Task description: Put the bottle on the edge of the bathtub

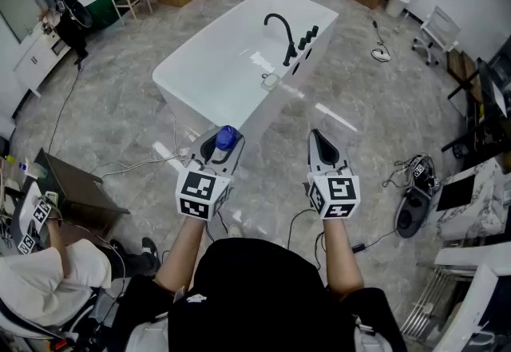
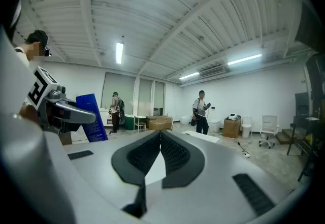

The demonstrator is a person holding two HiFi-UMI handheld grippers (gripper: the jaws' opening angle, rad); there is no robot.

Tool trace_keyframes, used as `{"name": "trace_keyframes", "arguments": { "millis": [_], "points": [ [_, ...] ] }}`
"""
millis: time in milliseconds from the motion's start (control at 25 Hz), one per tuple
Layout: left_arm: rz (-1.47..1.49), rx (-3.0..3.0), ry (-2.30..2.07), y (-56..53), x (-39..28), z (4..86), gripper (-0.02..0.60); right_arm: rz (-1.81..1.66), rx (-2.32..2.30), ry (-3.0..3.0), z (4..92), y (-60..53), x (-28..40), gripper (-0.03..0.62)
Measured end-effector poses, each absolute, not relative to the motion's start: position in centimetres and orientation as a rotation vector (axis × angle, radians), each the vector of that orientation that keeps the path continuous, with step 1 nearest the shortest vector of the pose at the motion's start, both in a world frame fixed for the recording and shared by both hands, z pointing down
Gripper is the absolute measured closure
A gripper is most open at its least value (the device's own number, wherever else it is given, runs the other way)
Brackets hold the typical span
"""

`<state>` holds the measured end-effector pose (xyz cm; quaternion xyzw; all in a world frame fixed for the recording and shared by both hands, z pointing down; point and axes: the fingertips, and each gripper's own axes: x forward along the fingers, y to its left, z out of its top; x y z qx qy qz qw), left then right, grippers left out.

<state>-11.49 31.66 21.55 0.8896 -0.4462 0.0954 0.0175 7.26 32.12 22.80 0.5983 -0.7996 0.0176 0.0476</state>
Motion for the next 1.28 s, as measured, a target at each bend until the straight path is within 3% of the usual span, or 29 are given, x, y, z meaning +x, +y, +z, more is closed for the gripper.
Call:
{"name": "trace_keyframes", "arguments": {
  "millis": [1280],
  "points": [
    [0.311,2.711,-1.477,31.4,-3.1,23.2,0.418,0.104,1.725,-2.490,26.3,31.3,15.4,0.569]
  ]
}}
